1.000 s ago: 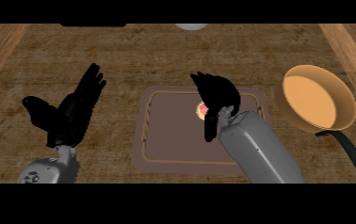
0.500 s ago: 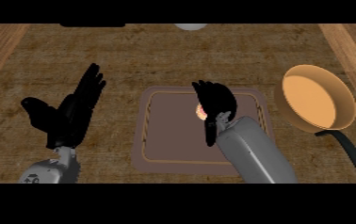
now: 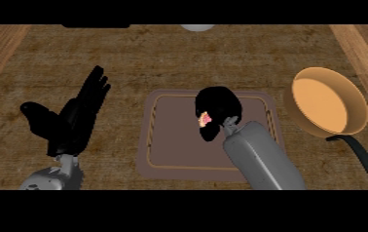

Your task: Pick the cupcake from the tray and place it in the pot

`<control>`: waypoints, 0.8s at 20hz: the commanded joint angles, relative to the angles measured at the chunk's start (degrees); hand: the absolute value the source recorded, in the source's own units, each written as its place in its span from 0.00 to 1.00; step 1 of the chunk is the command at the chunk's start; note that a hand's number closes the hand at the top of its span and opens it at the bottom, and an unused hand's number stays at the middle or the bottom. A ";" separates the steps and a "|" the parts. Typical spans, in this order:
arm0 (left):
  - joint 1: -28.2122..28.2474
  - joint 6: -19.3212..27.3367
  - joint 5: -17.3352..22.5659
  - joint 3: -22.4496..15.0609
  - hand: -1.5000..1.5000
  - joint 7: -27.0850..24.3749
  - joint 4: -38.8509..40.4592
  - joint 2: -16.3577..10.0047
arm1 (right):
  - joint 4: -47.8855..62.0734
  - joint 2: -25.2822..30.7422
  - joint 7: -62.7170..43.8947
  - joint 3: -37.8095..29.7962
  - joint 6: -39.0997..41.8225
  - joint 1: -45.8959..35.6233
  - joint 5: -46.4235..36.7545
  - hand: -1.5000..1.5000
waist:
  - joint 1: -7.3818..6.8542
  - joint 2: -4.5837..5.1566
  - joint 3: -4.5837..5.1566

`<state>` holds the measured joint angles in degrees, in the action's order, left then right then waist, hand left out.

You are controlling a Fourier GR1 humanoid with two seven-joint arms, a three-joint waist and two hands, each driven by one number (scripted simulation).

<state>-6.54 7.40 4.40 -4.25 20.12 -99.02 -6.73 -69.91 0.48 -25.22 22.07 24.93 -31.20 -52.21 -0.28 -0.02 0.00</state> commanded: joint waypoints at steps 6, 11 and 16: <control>0.11 0.21 0.26 2.94 0.50 0.57 0.50 -0.13 | -8.89 10.96 0.85 -5.39 -2.11 9.30 2.13 1.00 | 2.85 -0.64 -0.02; 4.46 0.76 0.44 5.10 0.50 -1.45 -0.03 -0.83 | -10.46 26.49 1.84 -24.06 -3.76 16.71 7.81 1.00 | 8.27 -1.52 -0.02; 3.66 0.18 0.84 5.07 0.50 -0.16 -1.49 -1.40 | -20.22 38.21 6.26 -36.22 -5.36 25.85 11.04 1.00 | 6.17 -1.25 0.06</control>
<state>-2.97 7.63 4.93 0.26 19.39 -99.49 -7.68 -84.45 30.32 -21.08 -4.81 20.39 -11.11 -43.87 6.06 -1.27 0.05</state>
